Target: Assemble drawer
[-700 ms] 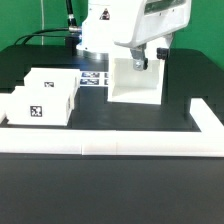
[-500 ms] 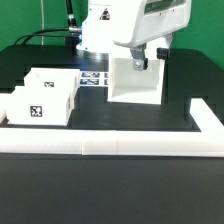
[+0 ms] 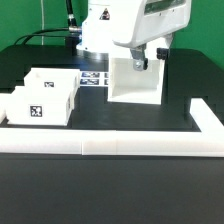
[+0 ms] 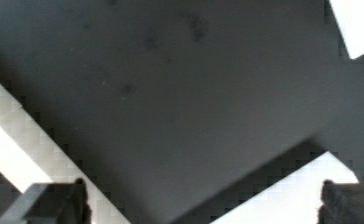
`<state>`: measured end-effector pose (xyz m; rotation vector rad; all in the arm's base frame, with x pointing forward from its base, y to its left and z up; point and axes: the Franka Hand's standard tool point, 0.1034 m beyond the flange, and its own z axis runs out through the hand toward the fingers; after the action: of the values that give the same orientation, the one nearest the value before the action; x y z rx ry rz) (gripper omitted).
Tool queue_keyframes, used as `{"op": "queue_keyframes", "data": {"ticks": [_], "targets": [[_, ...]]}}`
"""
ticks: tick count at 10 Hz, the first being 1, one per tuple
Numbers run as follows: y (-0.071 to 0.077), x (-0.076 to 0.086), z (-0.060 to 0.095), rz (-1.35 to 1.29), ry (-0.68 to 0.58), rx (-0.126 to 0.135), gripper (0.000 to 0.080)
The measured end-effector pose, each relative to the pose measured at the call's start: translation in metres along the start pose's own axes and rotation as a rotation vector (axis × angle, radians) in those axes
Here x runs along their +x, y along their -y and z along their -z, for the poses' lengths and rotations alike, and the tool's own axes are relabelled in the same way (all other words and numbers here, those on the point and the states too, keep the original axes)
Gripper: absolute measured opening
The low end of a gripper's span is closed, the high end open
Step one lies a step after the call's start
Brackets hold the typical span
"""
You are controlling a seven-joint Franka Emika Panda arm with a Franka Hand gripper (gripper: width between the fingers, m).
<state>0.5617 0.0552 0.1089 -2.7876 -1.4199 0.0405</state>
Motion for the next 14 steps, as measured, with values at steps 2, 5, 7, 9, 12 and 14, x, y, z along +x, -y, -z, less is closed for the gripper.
{"op": "queue_keyframes", "data": {"ticks": [2,5,7,9,12,14], "targets": [[0.007,-0.008,0.005,-0.078,-0.022,-0.011,0.0650],[0.044,-0.025,0.021,-0.292,-0.021,-0.021,0.0650],[0.048,-0.027,0.022,-0.289,-0.018,-0.021,0.0650],[0.048,-0.027,0.021,-0.289,-0.017,-0.019,0.0650],[0.062,-0.037,0.025,-0.450,-0.036,-0.041,0.0650],[0.094,-0.046,0.029,-0.630,-0.029,-0.053,0.0650]]}}
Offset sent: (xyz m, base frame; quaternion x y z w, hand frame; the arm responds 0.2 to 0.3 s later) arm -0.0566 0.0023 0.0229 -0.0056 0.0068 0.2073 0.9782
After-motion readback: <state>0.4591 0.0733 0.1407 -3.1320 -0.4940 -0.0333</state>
